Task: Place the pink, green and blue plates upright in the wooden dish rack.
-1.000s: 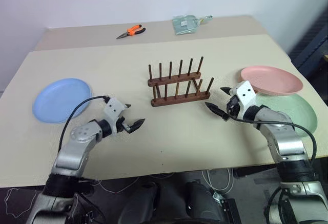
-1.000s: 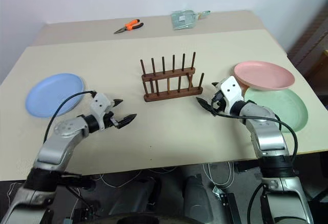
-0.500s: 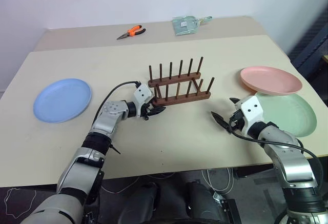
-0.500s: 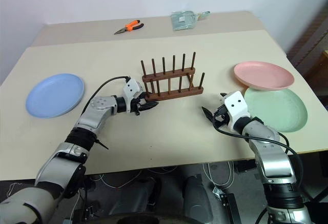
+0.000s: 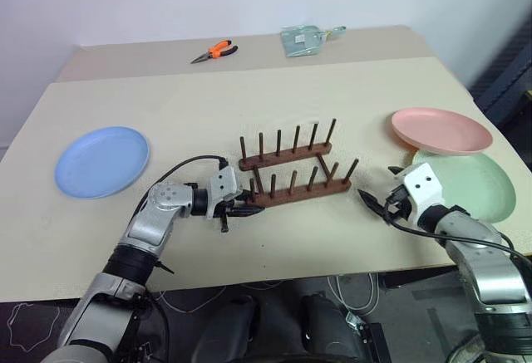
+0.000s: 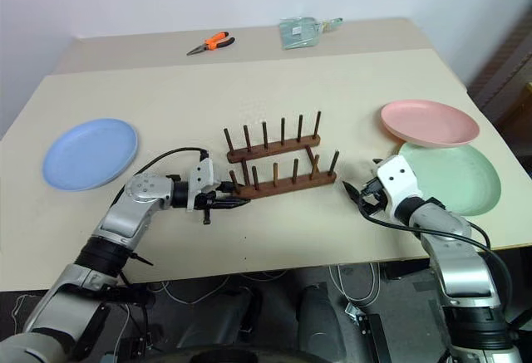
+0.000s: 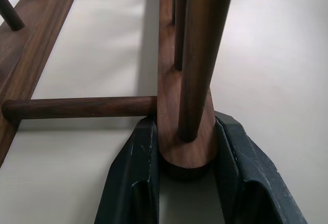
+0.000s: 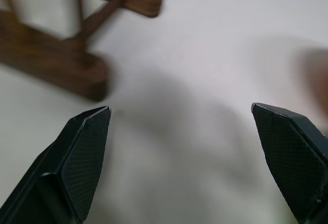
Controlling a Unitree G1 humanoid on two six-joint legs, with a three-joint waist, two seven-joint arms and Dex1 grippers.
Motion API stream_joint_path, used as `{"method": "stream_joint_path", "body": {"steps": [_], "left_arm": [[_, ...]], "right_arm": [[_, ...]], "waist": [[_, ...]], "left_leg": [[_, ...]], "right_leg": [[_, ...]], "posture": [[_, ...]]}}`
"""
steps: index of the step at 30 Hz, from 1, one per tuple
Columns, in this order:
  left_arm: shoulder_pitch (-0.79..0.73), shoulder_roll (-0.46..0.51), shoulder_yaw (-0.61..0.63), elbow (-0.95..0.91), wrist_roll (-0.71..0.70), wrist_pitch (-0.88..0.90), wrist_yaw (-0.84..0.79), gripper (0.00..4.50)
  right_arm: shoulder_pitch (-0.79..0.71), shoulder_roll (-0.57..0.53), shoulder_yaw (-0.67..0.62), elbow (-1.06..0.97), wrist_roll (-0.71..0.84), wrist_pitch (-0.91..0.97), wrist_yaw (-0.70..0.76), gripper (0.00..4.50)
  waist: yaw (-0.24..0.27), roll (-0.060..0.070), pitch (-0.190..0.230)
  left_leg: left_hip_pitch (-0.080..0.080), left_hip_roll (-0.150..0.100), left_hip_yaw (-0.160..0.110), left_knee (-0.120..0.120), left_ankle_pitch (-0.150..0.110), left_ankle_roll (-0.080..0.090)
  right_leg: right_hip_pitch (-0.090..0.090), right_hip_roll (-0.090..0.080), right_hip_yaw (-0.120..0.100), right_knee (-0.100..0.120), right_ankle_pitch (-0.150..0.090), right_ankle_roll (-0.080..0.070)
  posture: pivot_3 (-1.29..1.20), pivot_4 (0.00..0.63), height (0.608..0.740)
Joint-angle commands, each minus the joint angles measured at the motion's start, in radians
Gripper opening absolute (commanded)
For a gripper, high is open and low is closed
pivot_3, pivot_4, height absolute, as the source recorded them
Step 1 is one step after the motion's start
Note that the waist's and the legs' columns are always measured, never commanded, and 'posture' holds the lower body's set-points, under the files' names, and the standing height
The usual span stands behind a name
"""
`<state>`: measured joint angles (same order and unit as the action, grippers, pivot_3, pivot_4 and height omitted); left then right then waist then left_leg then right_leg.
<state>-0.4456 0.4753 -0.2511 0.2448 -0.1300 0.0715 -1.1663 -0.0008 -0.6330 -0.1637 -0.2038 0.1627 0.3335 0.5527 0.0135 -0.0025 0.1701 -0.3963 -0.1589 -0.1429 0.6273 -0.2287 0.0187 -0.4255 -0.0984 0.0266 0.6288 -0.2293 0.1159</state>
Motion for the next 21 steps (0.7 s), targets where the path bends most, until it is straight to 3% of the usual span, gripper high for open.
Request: {"method": "stream_joint_path", "body": {"steps": [1, 3, 5, 7, 8, 10, 15, 16, 21], "left_arm": [[-0.024, 0.012, 0.002, 0.032, 0.034, -0.020, 0.025, 2.75], [-0.022, 0.028, 0.017, 0.055, 0.051, -0.014, 0.060, 3.74], [-0.002, 0.058, 0.032, 0.045, 0.048, 0.013, 0.071, 3.74], [0.051, 0.103, 0.061, -0.010, 0.010, 0.074, 0.057, 3.83], [0.086, 0.127, 0.077, -0.050, -0.011, 0.109, 0.050, 3.50], [0.169, 0.170, 0.100, -0.168, -0.068, 0.192, 0.034, 2.92], [0.307, 0.162, 0.105, -0.445, -0.197, 0.394, 0.088, 0.38], [0.324, 0.144, 0.086, -0.477, -0.186, 0.411, 0.120, 0.07], [0.332, 0.027, 0.034, -0.514, -0.136, 0.456, 0.286, 0.07]], "right_arm": [[0.012, -0.030, -0.046, 0.010, -0.008, -0.027, 0.007, 4.50], [0.025, -0.043, -0.051, 0.011, -0.006, -0.033, 0.022, 4.50], [0.036, -0.050, -0.056, 0.002, 0.010, -0.031, 0.045, 4.50], [0.054, -0.058, -0.055, -0.025, 0.038, -0.022, 0.084, 3.97], [0.066, -0.063, -0.048, -0.046, 0.050, -0.018, 0.107, 3.70], [0.085, -0.067, -0.021, -0.083, 0.063, -0.007, 0.139, 2.73], [0.089, -0.056, 0.053, -0.121, 0.053, 0.013, 0.170, 0.09], [0.085, -0.052, 0.072, -0.127, 0.049, 0.020, 0.170, 0.00], [0.040, -0.022, 0.151, -0.137, 0.031, 0.056, 0.145, 0.00]], "waist": [[0.000, 0.000, 0.000], [0.000, 0.000, 0.000], [-0.003, 0.000, 0.000], [-0.010, 0.000, 0.000], [-0.014, 0.000, 0.000], [-0.026, 0.000, 0.000], [-0.023, 0.000, 0.000], [-0.017, 0.000, 0.000], [0.003, 0.000, 0.000]], "left_leg": [[0.000, 0.000, 0.000, 0.000, 0.000, 0.000], [0.000, 0.000, 0.000, 0.000, 0.000, 0.000], [0.000, 0.000, 0.000, 0.000, 0.000, 0.000], [0.000, 0.000, 0.000, 0.000, 0.000, 0.000], [0.001, 0.001, 0.000, -0.001, 0.000, 0.000], [0.002, 0.002, 0.000, -0.002, 0.000, -0.001], [0.004, 0.003, 0.001, -0.004, -0.001, -0.001], [0.004, 0.003, 0.002, -0.004, -0.001, -0.001], [0.003, 0.003, 0.002, -0.002, -0.001, -0.002]], "right_leg": [[0.000, 0.000, 0.000, 0.000, 0.000, 0.000], [0.000, 0.000, 0.000, 0.000, 0.000, 0.000], [0.000, 0.000, 0.000, 0.000, 0.000, 0.000], [0.000, 0.000, 0.000, 0.000, 0.000, 0.000], [0.000, 0.000, 0.000, 0.000, 0.000, 0.000], [0.000, 0.001, 0.000, 0.000, 0.000, 0.000], [0.001, 0.000, 0.001, 0.000, -0.003, -0.004], [0.001, 0.000, 0.001, 0.000, -0.003, -0.004], [0.003, 0.000, 0.001, -0.002, -0.003, -0.003]], "posture": [[0.00, 0.150, 0.740], [0.00, 0.150, 0.740], [0.00, 0.150, 0.740], [0.00, 0.150, 0.740], [0.00, 0.150, 0.740], [0.00, 0.150, 0.740], [0.00, 0.150, 0.740], [0.00, 0.150, 0.740], [0.00, 0.150, 0.740]]}}
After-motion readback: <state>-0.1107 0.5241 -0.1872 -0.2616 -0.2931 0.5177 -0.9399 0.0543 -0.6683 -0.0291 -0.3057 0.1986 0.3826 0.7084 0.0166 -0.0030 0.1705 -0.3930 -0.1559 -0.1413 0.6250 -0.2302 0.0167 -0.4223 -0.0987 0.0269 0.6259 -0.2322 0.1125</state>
